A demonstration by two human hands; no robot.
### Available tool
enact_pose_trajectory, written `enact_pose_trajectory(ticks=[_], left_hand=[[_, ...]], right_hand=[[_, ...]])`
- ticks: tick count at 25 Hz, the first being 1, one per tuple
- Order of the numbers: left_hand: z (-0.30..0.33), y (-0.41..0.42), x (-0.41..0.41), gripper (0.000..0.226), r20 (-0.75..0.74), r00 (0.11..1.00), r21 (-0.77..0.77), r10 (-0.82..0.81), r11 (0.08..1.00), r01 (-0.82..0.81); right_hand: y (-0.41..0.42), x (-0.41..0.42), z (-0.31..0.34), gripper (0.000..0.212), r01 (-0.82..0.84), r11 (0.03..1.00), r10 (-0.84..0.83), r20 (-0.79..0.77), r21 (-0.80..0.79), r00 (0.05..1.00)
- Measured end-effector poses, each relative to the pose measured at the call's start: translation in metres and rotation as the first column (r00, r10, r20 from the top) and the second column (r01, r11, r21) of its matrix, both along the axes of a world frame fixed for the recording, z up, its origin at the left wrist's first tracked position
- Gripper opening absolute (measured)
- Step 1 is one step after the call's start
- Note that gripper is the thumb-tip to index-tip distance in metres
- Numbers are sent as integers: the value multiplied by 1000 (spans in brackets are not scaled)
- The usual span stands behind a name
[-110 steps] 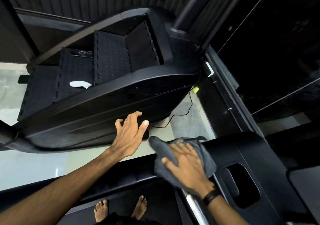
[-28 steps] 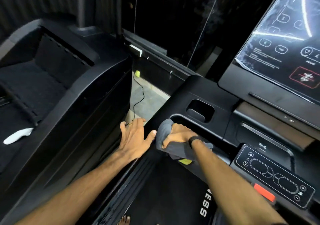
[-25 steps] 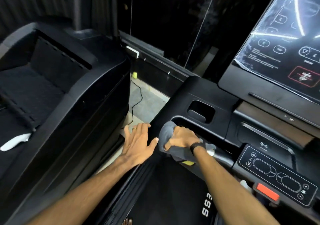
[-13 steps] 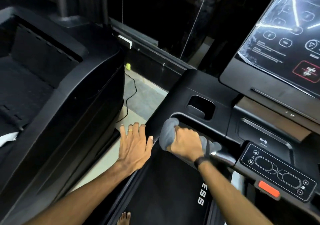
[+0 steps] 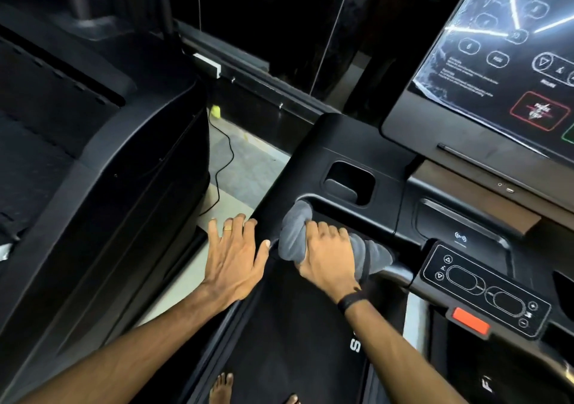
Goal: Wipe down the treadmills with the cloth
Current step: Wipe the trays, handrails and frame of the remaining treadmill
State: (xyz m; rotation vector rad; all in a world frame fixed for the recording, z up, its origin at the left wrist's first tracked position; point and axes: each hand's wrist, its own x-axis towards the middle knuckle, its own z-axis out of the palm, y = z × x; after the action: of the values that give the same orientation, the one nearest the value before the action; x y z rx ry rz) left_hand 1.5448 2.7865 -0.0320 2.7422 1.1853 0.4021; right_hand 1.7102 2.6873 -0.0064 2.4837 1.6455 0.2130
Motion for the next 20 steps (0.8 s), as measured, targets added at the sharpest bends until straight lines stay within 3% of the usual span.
enact_pose_trajectory(ticks=[1,2,4,6,8,9,11,12,13,15,16,17,18,20], left_hand=[[0,0,1,55,6,1000,2,-9,1000,9],[0,1,1,55,9,1000,6,-13,1000,13],[-1,1,1,57,-1,1000,5,-31,1000,31],[1,-1,1,58,-25,999,17,-40,999,40],[2,-2,2,59,-42,999,18,-34,999,35],[2,-2,1,59,-43,999,13,-28,1000,29],[3,-4,0,59,-41,999,15,-12,1000,13],[4,-5,1,59,-41,999,24,-5,1000,6],[5,-5,1,60,-37,999,34,2,999,-1],[5,-5,0,61,-28,1000,47,1,999,1],[6,-5,0,61,-26,1000,54,3,999,-2],[8,-7,1,62,-27,1000,70,9,998,-8],[9,-8,2,62,-35,999,78,20,997,-18],[10,-9,2,63,-48,998,61,46,997,-43]], right_hand=[[3,3,1,47,1,999,-1,11,-32,1000],[12,11,13,47,5,996,-13,-93,-90,996],[29,26,39,50,28,960,-165,-479,-280,862],[36,35,51,51,37,919,-283,-592,-393,755],[27,25,38,51,93,959,-213,-462,-267,861],[14,15,24,53,84,989,-118,-301,-126,946],[-9,3,4,55,11,1000,-11,-26,9,1000],[-9,11,8,56,-11,1000,10,-19,-23,1000],[-3,24,23,55,-19,994,3,-144,-103,990],[11,43,51,52,4,955,-172,-543,-298,822],[15,50,57,51,-1,927,-251,-622,-375,742],[14,50,59,50,2,926,-260,-634,-377,728],[10,48,52,51,27,949,-215,-579,-315,786],[-14,31,20,52,-24,998,8,-239,-62,971]])
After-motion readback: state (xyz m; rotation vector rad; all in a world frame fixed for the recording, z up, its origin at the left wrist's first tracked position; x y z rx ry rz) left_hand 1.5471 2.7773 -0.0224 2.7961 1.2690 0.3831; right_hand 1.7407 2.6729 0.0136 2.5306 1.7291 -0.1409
